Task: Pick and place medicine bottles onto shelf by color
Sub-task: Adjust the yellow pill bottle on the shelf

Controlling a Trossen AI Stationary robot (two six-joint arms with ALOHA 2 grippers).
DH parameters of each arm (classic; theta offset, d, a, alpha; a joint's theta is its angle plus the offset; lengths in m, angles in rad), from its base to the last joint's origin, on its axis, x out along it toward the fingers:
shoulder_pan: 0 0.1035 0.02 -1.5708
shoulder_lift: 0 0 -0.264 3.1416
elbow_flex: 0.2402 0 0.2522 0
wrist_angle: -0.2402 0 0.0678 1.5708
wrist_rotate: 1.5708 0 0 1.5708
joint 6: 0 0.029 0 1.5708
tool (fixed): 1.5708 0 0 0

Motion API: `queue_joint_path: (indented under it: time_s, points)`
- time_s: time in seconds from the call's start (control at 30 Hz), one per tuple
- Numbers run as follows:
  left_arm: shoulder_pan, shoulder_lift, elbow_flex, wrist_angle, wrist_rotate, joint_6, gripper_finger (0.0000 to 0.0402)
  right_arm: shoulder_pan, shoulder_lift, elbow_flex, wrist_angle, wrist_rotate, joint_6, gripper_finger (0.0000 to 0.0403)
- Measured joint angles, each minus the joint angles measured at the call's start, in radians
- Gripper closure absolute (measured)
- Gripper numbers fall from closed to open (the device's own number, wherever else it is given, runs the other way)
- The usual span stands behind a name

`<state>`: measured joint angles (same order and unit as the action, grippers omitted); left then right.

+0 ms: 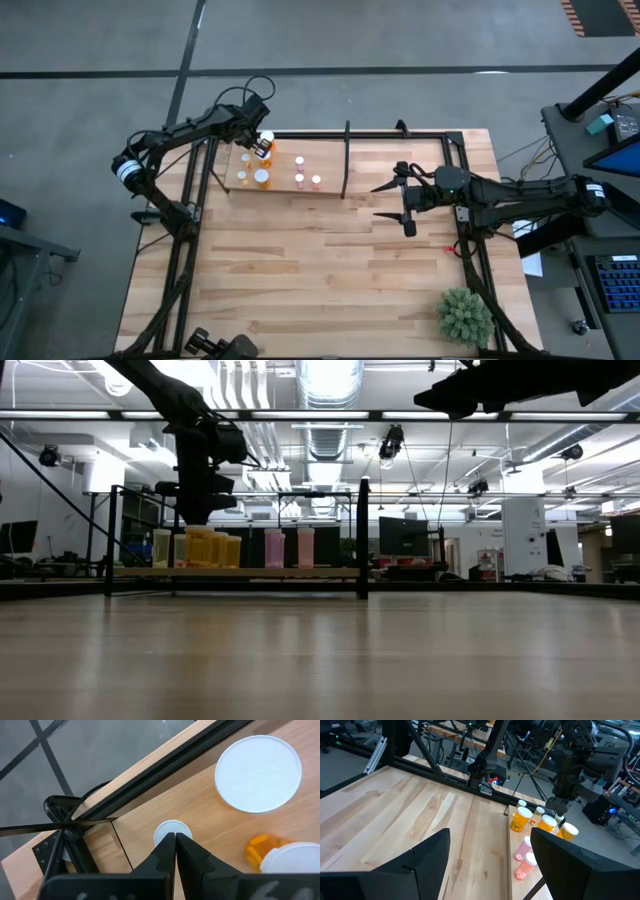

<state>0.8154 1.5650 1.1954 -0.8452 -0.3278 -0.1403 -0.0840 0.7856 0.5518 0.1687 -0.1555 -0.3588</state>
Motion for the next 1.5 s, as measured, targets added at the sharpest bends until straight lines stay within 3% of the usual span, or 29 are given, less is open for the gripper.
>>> queue_joint_path:
  time_s: [0.7,1.07,1.23,1.5]
  points:
    - [0.001,-0.036,-0.001,-0.005,-0.035,0.02,0.0401,0.0,0.0,0.0,0.0,0.0,-0.001,0.0136]
    - [-0.066,-0.198,-0.005,-0.005,-0.039,0.032,0.0402,0.0,0.0,0.0,0.0,0.0,-0.018,0.0136]
    - [-0.133,-0.279,-0.026,0.075,0.041,0.05,0.0402,0.0,0.0,0.0,0.001,0.0,-0.017,0.0136]
    - [-0.078,-0.184,-0.01,0.101,-0.013,-0.01,0.0402,0.0,0.0,0.0,0.001,0.0,-0.016,0.0136]
